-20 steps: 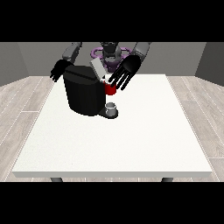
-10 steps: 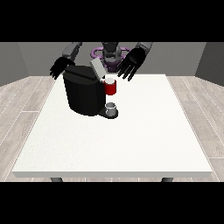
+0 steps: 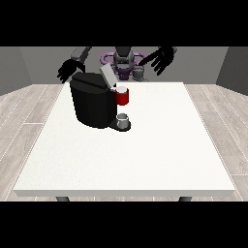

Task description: Insert the coffee pod into the coffee machine and close the lid

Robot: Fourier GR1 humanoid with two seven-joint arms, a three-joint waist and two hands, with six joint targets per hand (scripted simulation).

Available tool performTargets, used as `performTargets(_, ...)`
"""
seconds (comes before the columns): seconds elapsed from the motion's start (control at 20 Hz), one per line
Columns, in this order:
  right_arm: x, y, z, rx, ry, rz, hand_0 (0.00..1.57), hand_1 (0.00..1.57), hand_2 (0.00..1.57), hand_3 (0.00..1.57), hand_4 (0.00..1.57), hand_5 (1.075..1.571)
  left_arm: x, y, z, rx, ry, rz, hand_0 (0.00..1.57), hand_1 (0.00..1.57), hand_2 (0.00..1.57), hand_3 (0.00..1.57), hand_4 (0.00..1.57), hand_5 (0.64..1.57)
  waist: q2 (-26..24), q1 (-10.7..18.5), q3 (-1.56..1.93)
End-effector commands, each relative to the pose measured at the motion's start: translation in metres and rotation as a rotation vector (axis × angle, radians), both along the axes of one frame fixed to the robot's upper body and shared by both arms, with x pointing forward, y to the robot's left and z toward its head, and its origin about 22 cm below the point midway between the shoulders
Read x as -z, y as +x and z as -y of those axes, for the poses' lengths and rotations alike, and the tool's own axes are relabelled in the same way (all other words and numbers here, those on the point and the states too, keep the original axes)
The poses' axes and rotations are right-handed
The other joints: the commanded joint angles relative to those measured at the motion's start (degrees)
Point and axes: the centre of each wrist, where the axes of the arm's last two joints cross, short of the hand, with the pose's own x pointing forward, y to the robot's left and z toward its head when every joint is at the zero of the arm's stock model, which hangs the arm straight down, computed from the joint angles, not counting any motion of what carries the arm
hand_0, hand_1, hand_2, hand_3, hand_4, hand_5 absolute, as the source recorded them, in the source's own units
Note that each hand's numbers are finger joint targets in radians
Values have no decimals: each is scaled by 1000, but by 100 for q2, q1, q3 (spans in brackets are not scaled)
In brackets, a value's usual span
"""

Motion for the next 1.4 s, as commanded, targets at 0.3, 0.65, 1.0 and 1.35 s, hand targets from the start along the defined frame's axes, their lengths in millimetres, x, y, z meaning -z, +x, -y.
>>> performTargets(0.3,-6,-14,11,-52,-64,-7,0,0,0,0,366,1571,103,-46,-2,-60,-360,-154,0,0,0,0,191,1571,-973,522,2)
performTargets(0.65,-50,5,18,-184,-103,43,0,0,0,0,0,1571,143,-72,13,-96,-481,-272,0,0,0,0,0,1571,-1402,847,5)
performTargets(1.0,-57,9,11,-254,-106,48,0,0,0,0,0,1571,163,-99,7,-63,-587,-324,0,0,0,0,140,1571,-1450,1319,6)
performTargets(1.35,-79,33,-12,-314,-191,109,0,0,0,0,215,1571,148,-105,12,-38,-609,-250,0,0,0,0,222,1571,-918,1544,6)
